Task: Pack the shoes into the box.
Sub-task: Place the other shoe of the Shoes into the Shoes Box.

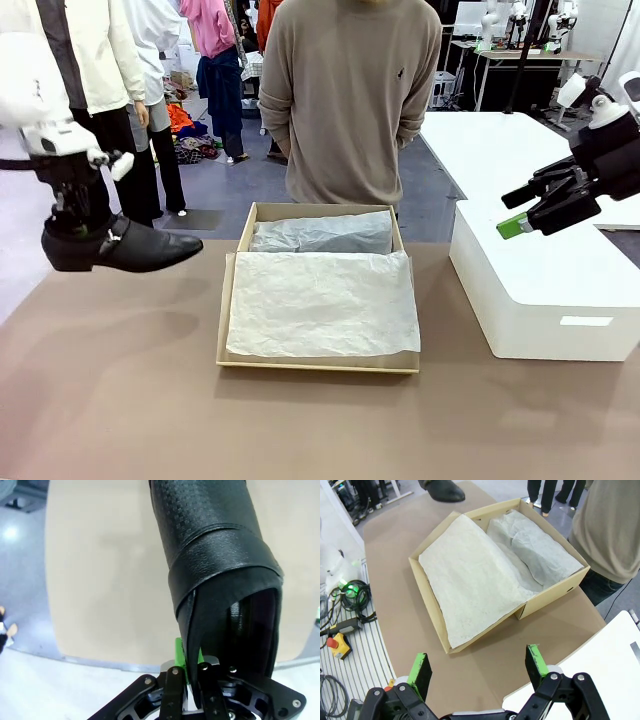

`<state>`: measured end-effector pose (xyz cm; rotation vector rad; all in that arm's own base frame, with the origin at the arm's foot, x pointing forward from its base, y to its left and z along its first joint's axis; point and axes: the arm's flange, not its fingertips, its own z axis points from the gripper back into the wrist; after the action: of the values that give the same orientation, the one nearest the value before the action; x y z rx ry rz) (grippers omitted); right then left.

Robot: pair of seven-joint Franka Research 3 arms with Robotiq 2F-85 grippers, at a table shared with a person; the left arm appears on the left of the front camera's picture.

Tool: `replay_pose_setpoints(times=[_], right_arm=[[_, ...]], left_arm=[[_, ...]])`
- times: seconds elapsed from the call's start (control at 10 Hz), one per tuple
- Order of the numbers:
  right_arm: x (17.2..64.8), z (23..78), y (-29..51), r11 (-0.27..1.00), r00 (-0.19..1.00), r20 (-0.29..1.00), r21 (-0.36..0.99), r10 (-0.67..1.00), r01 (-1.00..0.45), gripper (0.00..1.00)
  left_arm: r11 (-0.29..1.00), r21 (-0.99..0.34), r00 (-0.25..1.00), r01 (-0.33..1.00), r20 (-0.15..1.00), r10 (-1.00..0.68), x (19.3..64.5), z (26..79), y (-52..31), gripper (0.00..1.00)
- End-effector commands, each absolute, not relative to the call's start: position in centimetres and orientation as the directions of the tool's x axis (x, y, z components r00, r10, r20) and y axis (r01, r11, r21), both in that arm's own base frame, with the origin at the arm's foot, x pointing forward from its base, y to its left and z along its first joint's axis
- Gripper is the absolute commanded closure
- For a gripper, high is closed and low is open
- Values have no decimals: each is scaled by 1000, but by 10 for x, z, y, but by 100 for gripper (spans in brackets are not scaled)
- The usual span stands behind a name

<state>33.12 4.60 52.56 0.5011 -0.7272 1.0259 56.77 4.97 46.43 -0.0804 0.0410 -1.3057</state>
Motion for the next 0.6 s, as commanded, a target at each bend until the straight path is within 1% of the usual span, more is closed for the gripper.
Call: replay_pose_setpoints(times=[0.0, 0.1, 0.2, 0.4, 0.5], right_arm=[[334, 525, 45, 417, 292, 768, 35, 570, -908, 0], [334, 525, 45, 417, 292, 768, 35, 570, -908, 0], [334, 525, 45, 417, 292, 768, 35, 570, -908, 0], [334, 525, 45, 417, 292, 768, 35, 570, -908, 0], [334, 525, 45, 417, 292, 768, 35, 570, -908, 0]], left_arm=[[423, -90, 425, 902, 3, -905, 569, 496, 39, 100], [496, -93, 497, 863, -16, -867, 566, 512, 36, 100], [558, -70, 560, 827, 5, -829, 557, 532, 31, 100], [608, -103, 614, 787, 38, -788, 544, 551, 19, 100], [647, -57, 649, 760, 11, -761, 539, 556, 12, 100]])
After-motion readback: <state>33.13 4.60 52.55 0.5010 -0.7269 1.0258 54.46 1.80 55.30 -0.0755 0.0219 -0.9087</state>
